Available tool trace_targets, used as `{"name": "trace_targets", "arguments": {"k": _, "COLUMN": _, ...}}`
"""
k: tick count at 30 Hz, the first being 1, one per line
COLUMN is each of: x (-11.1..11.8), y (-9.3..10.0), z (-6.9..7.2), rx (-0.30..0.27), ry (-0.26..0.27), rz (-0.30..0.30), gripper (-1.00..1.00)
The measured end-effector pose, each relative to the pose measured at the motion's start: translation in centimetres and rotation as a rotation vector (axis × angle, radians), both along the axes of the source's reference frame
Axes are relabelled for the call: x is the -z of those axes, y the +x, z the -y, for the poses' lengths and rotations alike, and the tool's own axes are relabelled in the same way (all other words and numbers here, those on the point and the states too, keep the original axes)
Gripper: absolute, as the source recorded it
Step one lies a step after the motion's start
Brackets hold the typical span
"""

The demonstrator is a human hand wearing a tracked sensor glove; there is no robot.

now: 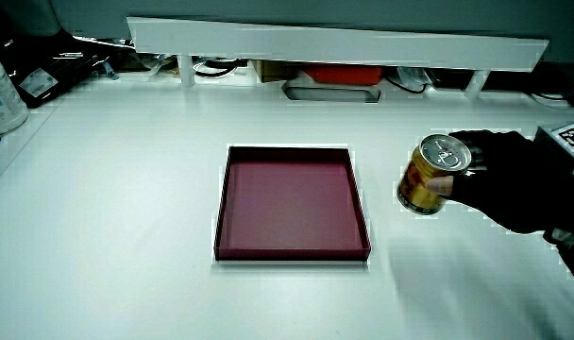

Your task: Place red bull on desk

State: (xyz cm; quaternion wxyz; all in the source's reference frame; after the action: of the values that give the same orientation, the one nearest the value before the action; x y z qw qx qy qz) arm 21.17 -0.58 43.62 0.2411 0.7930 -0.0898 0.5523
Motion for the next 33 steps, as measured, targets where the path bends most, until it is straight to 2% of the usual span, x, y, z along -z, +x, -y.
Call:
{"name": "trace_targets", "arguments": {"k": 2, "x": -0.7, "y": 0.9, "z": -0.3, "rx": -0.002, "ry": 0.028, "rz": -0.007, "gripper": 0.0}}
{"name": "trace_targets", "arguments": {"k": 8, "x": -2.5, "y": 2.2, "z": -0.9, "rx": -0.021, "ry": 0.013, "rz": -0.03, "gripper": 0.0}}
{"name": "trace_targets", "arguments": {"k": 11, "x": -3.5, "y": 2.5, "z": -1.2, "rx": -0.046, "ry": -0.014, "rz": -0.013, "gripper": 0.0}}
{"name": "trace_targets", "arguments": {"k": 14, "x": -4.7, "y": 3.1, "z": -1.5, "rx": -0.056, "ry": -0.035, "rz": -0.044, "gripper": 0.0}}
{"name": "trace_targets", "arguments": {"k": 16, "x": -5.1, "y": 3.1, "z": -1.6, "rx": -0.075, "ry": -0.058, "rz": -0.029, "gripper": 0.0}}
{"name": "trace_targets", "arguments": {"k": 17, "x": -5.7, "y": 3.4, "z": -1.7, "rx": -0.072, "ry": -0.054, "rz": -0.06, "gripper": 0.0}}
{"name": "trace_targets", "arguments": {"k": 18, "x": -5.8, "y": 3.3, "z": -1.8, "rx": -0.087, "ry": -0.073, "rz": -0.041, "gripper": 0.0}}
{"name": "trace_targets", "arguments": {"k": 20, "x": -6.3, "y": 3.4, "z": -1.8, "rx": -0.093, "ry": -0.08, "rz": -0.026, "gripper": 0.0}}
{"name": "trace_targets", "arguments": {"k": 21, "x": -6.7, "y": 3.5, "z": -1.9, "rx": -0.089, "ry": -0.082, "rz": -0.044, "gripper": 0.0}}
{"name": "trace_targets", "arguments": {"k": 28, "x": -7.8, "y": 3.3, "z": -2.3, "rx": -0.098, "ry": -0.124, "rz": -0.049, "gripper": 0.0}}
{"name": "trace_targets", "arguments": {"k": 30, "x": -8.5, "y": 3.5, "z": -2.5, "rx": -0.114, "ry": -0.148, "rz": -0.036, "gripper": 0.0}}
{"name": "trace_targets", "arguments": {"k": 31, "x": -8.7, "y": 3.6, "z": -2.4, "rx": -0.102, "ry": -0.151, "rz": -0.023, "gripper": 0.0}}
{"name": "trace_targets", "arguments": {"k": 33, "x": -8.5, "y": 3.6, "z": -2.5, "rx": -0.107, "ry": -0.148, "rz": -0.043, "gripper": 0.0}}
